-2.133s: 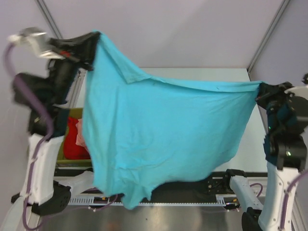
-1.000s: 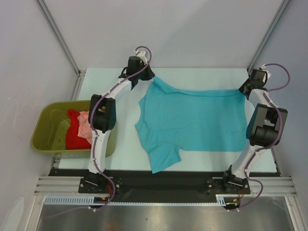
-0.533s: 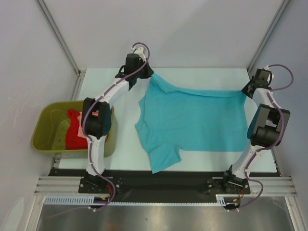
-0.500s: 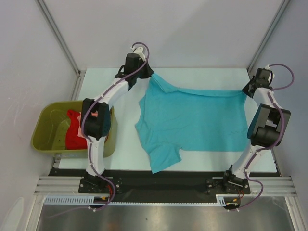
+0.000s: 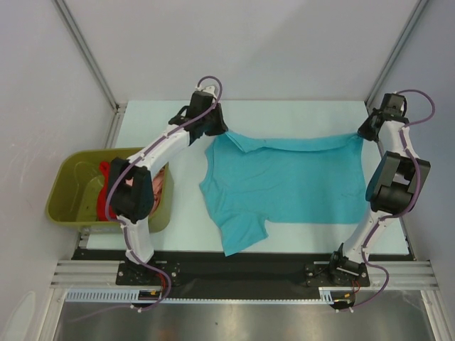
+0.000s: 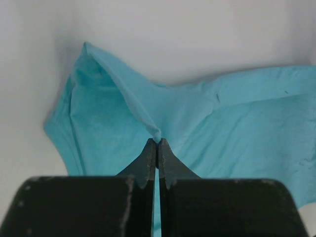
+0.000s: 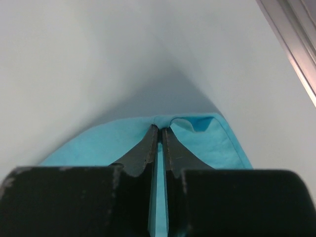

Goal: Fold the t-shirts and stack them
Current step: Fold the tshirt

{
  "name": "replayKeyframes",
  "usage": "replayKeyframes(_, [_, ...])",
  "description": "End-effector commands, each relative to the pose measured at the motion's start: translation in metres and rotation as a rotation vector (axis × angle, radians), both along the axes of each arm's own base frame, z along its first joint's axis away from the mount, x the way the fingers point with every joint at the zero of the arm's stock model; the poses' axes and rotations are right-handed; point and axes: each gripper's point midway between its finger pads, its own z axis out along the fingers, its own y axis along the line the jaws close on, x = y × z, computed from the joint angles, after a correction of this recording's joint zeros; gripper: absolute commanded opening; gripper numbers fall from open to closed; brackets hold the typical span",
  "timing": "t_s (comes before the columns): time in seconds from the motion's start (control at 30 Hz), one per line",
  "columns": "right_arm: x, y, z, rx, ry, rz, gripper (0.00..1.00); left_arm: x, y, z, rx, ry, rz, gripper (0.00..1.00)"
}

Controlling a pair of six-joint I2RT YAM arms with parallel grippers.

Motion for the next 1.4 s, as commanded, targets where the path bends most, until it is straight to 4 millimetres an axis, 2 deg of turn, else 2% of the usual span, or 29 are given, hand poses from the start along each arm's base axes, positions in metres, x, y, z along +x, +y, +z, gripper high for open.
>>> replayKeyframes(0.0, [-0.008, 0.001, 0.013, 0.0, 0.021, 0.024, 0.09, -0.023, 0.011, 0.025, -0.013, 0.01, 0.043, 0.0])
replayKeyframes(0.17, [-0.027, -0.001, 0.009, -0.022, 0.091, 0.034, 0.09, -0.052, 0.023, 0.016, 0.0, 0.066, 0.07, 0.0])
replayKeyframes(0.2, [-0.03, -0.001, 0.008, -0.026, 0.102, 0.036, 0.09, -0.059, 0.025, 0.007, 0.002, 0.094, 0.073, 0.0])
replayKeyframes(0.27, [-0.036, -0.004, 0.005, -0.041, 0.117, 0.037, 0.09, -0.068, 0.026, 0.006, -0.007, 0.107, 0.067, 0.0])
replayKeyframes(0.3, [-0.037, -0.004, 0.007, -0.042, 0.116, 0.037, 0.1, -0.074, 0.028, -0.003, 0.001, 0.127, 0.063, 0.0])
replayKeyframes(0.43, [-0.044, -0.009, 0.003, -0.031, 0.125, 0.026, 0.1, -0.089, 0.03, -0.016, 0.009, 0.165, 0.054, 0.0])
replayKeyframes(0.57, [-0.053, -0.011, -0.01, -0.028, 0.171, 0.008, 0.1, -0.101, 0.023, -0.023, -0.011, 0.188, 0.024, 0.01])
replayKeyframes(0.63, [-0.062, -0.009, -0.019, -0.016, 0.208, -0.002, 0.13, -0.108, 0.019, -0.026, 0.002, 0.199, 0.001, 0.13])
replayKeyframes(0.67, [-0.068, -0.012, -0.022, -0.031, 0.23, -0.025, 0.15, -0.11, 0.019, -0.026, 0.016, 0.199, 0.002, 0.29])
replayKeyframes(0.7, [-0.077, -0.012, -0.03, -0.026, 0.265, -0.046, 0.2, -0.115, 0.021, -0.023, 0.037, 0.188, -0.011, 0.38])
replayKeyframes(0.73, [-0.084, -0.018, -0.029, -0.055, 0.282, -0.078, 0.32, -0.118, 0.024, -0.02, 0.053, 0.175, -0.014, 0.47])
replayKeyframes(0.77, [-0.089, -0.023, -0.026, -0.073, 0.291, -0.107, 0.36, -0.118, 0.027, -0.015, 0.073, 0.155, -0.016, 0.61])
replayKeyframes(0.8, [-0.093, -0.029, -0.023, -0.099, 0.29, -0.14, 0.43, -0.119, 0.032, -0.011, 0.1, 0.132, -0.03, 0.66])
replayKeyframes(0.83, [-0.1, -0.039, -0.024, -0.125, 0.291, -0.19, 0.62, -0.118, 0.035, 0.001, 0.108, 0.093, -0.031, 0.72])
replayKeyframes(0.87, [-0.098, -0.042, -0.016, -0.127, 0.25, -0.2, 0.68, -0.114, 0.036, 0.005, 0.118, 0.073, -0.041, 0.78])
replayKeyframes(0.9, [-0.086, -0.046, -0.011, -0.126, 0.181, -0.197, 0.71, -0.101, 0.042, 0.019, 0.161, 0.021, -0.034, 0.79])
replayKeyframes(0.93, [-0.076, -0.041, -0.008, -0.097, 0.142, -0.164, 0.74, -0.092, 0.044, 0.023, 0.182, 0.004, -0.031, 0.8])
replayKeyframes(0.97, [-0.068, -0.038, -0.011, -0.081, 0.128, -0.148, 0.76, -0.08, 0.043, 0.009, 0.213, 0.031, -0.037, 0.82])
replayKeyframes(1.0, [-0.06, -0.036, -0.013, -0.062, 0.112, -0.131, 0.77, -0.061, 0.046, 0.024, 0.215, 0.009, -0.029, 0.82])
replayKeyframes(1.03, [-0.049, -0.033, -0.007, -0.035, 0.086, -0.105, 0.78, -0.048, 0.044, 0.001, 0.239, 0.058, -0.03, 0.82])
replayKeyframes(1.07, [-0.047, -0.033, -0.017, -0.021, 0.111, -0.104, 0.78, -0.039, 0.042, -0.002, 0.225, 0.066, -0.037, 0.76])
replayKeyframes(1.1, [-0.047, -0.035, -0.018, -0.018, 0.127, -0.11, 0.78, -0.021, 0.043, 0.008, 0.204, 0.04, -0.017, 0.74])
replayKeyframes(1.13, [-0.046, -0.035, -0.019, -0.01, 0.132, -0.106, 0.77, -0.013, 0.041, 0.002, 0.191, 0.061, -0.026, 0.7])
replayKeyframes(1.17, [-0.045, -0.04, -0.017, -0.001, 0.124, -0.119, 0.77, -0.004, 0.039, -0.02, 0.203, 0.108, -0.023, 0.62])
replayKeyframes(1.2, [-0.043, -0.035, -0.02, 0.034, 0.122, -0.099, 0.75, 0.008, 0.039, -0.011, 0.194, 0.095, -0.012, 0.58])
replayKeyframes(1.23, [-0.042, -0.036, -0.019, 0.044, 0.114, -0.096, 0.74, 0.014, 0.038, -0.014, 0.198, 0.101, -0.011, 0.55])
replayKeyframes(1.27, [-0.04, -0.038, -0.019, 0.047, 0.103, -0.096, 0.73, 0.017, 0.04, -0.034, 0.222, 0.157, 0.001, 0.48])
replayKeyframes(1.3, [-0.039, -0.037, -0.025, 0.055, 0.108, -0.092, 0.72, 0.027, 0.038, -0.024, 0.197, 0.142, 0.02, 0.46])
replayKeyframes(1.37, [-0.034, -0.038, -0.028, 0.061, 0.099, -0.088, 0.68, 0.032, 0.036, -0.031, 0.182, 0.167, 0.028, 0.43])
